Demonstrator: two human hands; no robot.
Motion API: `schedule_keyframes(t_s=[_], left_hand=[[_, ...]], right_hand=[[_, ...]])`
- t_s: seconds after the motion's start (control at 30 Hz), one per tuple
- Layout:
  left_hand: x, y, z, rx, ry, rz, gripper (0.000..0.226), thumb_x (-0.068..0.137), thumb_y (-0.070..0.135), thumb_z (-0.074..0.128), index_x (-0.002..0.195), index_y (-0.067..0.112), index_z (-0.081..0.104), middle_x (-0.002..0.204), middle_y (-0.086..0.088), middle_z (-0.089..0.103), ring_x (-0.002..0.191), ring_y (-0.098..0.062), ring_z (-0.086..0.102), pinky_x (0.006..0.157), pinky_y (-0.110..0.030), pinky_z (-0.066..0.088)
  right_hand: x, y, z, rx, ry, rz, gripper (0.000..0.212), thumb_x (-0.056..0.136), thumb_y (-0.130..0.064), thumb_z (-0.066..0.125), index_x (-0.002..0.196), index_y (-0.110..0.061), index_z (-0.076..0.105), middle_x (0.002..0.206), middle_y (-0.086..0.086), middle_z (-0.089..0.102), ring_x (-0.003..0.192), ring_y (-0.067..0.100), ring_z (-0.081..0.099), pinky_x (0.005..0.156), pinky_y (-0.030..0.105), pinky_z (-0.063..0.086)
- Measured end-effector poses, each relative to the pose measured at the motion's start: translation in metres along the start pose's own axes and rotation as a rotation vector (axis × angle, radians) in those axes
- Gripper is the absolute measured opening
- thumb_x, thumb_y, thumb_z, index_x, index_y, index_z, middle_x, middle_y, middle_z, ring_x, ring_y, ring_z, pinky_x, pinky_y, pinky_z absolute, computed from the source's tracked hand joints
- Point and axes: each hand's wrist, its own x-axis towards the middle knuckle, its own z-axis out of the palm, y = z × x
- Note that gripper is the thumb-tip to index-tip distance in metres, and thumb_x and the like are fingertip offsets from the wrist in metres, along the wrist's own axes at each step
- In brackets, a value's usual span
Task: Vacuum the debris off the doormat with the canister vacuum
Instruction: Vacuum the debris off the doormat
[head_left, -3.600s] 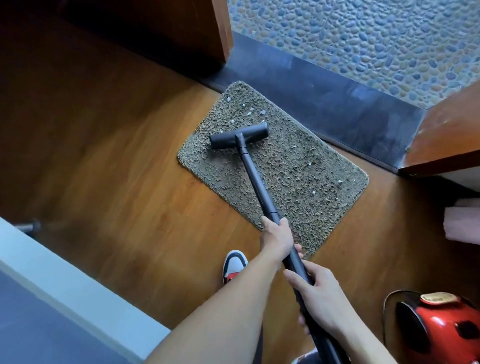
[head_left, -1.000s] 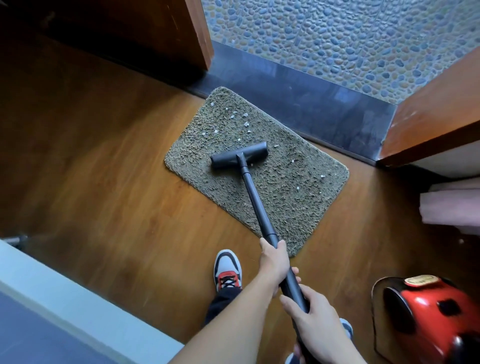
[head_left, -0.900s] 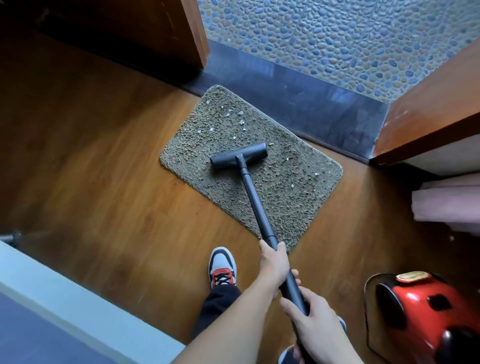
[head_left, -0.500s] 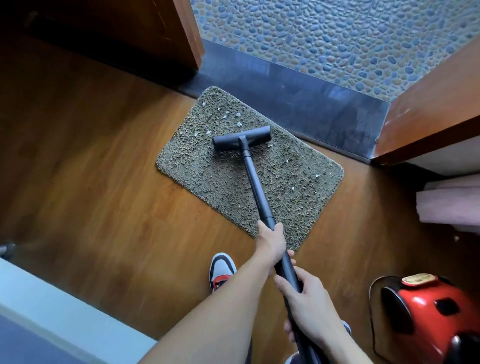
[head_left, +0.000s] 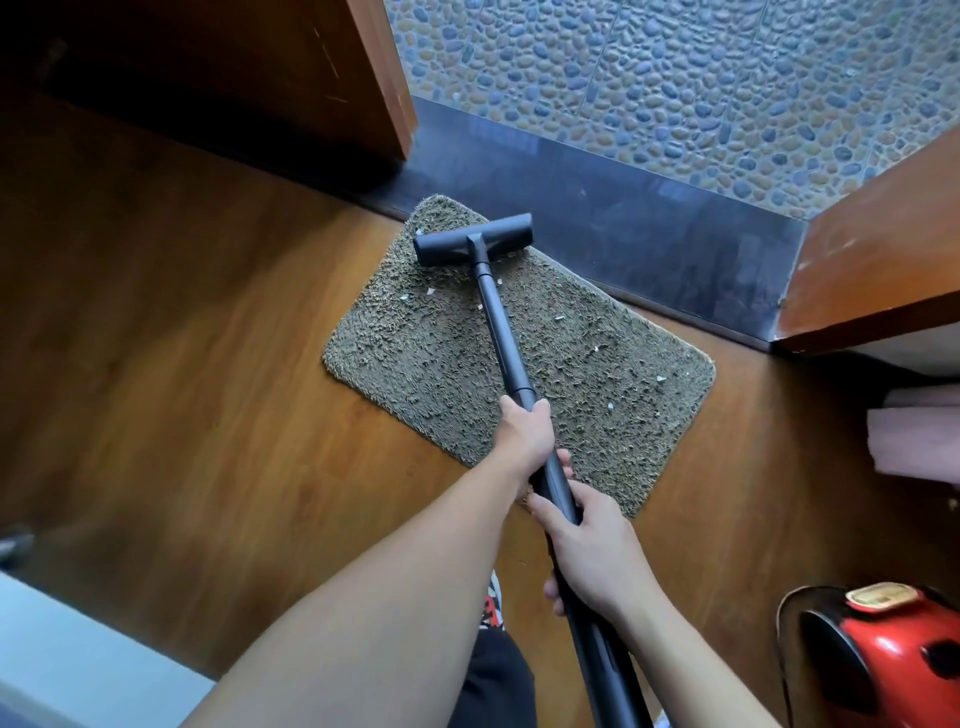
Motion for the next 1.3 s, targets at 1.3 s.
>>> schedule_keyframes(t_s=[1.3], left_hand=[[-0.063,-0.074,0.006,0.038,-0.014,-0.047,0.024,0.106,0.03,0.041,0.12,0.012,0.035,0.085,-0.01,0.048,0.047,-0.016,0.054,0.038,-0.027,0.051]], right_hand=[[-0.068,0.065,0.007,-0.011,-0.01,0.041,0.006,0.1,-0.032,0.058,0.098,-0.027,0.059,0.045,0.005,0.06,0.039,0.027,0.062,0.039,0.031,0.051]])
